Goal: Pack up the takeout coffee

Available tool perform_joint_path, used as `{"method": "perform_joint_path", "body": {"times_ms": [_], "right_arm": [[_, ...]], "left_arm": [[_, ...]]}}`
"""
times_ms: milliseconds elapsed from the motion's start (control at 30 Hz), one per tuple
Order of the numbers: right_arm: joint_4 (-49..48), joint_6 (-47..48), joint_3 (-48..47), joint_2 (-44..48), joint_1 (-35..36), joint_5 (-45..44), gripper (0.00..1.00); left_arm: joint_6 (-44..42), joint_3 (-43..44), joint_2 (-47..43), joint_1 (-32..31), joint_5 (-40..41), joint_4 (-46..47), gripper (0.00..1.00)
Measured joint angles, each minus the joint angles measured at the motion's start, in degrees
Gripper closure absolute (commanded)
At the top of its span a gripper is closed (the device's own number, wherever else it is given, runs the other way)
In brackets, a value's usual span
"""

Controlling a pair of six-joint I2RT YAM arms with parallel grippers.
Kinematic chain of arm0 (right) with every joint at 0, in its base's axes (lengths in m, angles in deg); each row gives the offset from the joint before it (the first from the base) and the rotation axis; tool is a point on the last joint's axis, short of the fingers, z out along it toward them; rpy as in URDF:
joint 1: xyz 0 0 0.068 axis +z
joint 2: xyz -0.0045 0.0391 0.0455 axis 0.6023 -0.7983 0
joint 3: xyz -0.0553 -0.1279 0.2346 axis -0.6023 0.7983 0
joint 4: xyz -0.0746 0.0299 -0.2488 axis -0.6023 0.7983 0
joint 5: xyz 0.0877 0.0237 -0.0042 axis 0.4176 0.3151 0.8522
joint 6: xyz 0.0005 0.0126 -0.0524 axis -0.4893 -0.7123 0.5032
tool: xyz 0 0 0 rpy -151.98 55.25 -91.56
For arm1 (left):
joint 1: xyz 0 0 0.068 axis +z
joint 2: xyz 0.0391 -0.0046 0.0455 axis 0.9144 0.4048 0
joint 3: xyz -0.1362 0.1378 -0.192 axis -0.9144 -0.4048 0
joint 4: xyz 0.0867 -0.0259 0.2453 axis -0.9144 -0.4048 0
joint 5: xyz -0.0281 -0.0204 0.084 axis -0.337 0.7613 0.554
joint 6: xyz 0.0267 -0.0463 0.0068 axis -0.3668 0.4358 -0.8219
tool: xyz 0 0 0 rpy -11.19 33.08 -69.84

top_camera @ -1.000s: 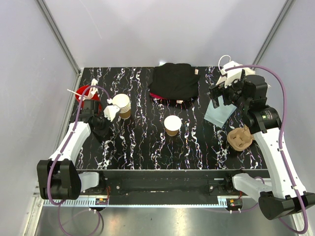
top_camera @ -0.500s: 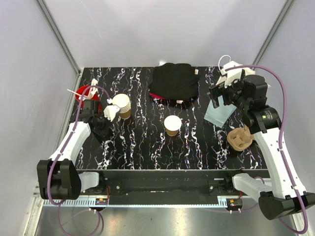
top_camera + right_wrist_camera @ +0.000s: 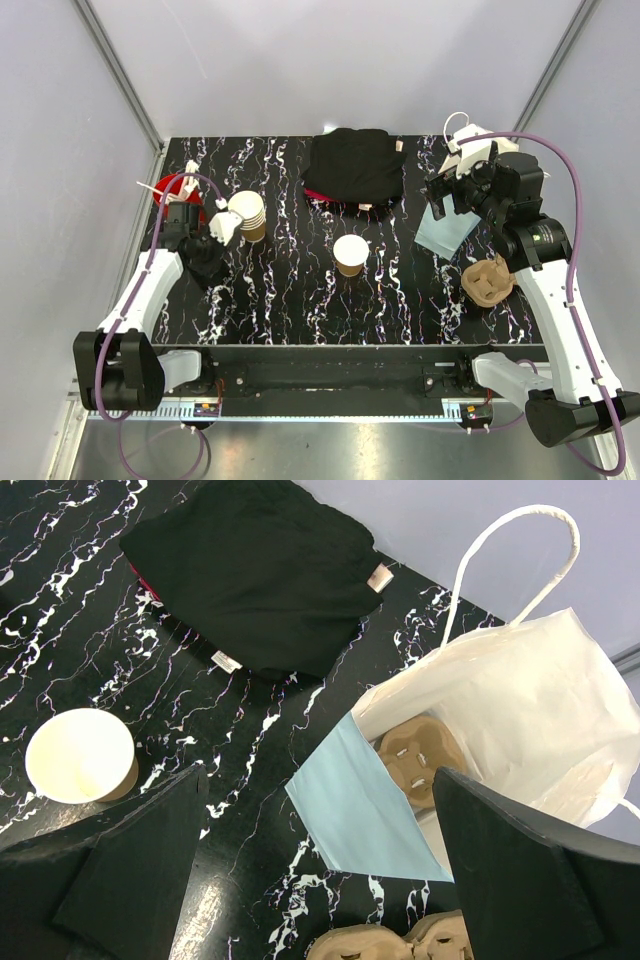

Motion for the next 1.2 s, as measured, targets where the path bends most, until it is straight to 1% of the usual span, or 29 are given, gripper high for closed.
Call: {"method": "perform_joint_path", "body": {"times_ms": [200,400,467,567,633,1000,1200], "right_arm": [[0.00,-0.02,0.00,0.00,0.00,0.00,0.00],[0.00,-0.02,0.00,0.00,0.00,0.00,0.00],[0.00,-0.02,0.00,0.02,0.00,0.00,0.00],[0.00,-0.02,0.00,0.00,0.00,0.00,0.00],[0.00,-0.02,0.00,0.00,0.00,0.00,0.00],[0.00,-0.02,0.00,0.00,0.00,0.00,0.00],[0.00,-0.02,0.00,0.00,0.00,0.00,0.00]], "left_arm": [[-0.02,0.02,-0.35,0.02,0.00,0.00,0.76],[-0.02,0.02,-0.35,0.02,0.00,0.04,0.81],[-0.02,0.02,-0.35,0.02,0.00,0.04,0.80],[0.00,0.02,-0.35,0.02,0.00,0.04,0.76],[-0.02,0.02,-0.35,0.02,0.00,0.04,0.75],[-0.02,-0.07,-0.17,0.02,0.00,0.20,0.75],[0.04,-0.57,0.83,0.02,0.00,1.20,0.82]]}}
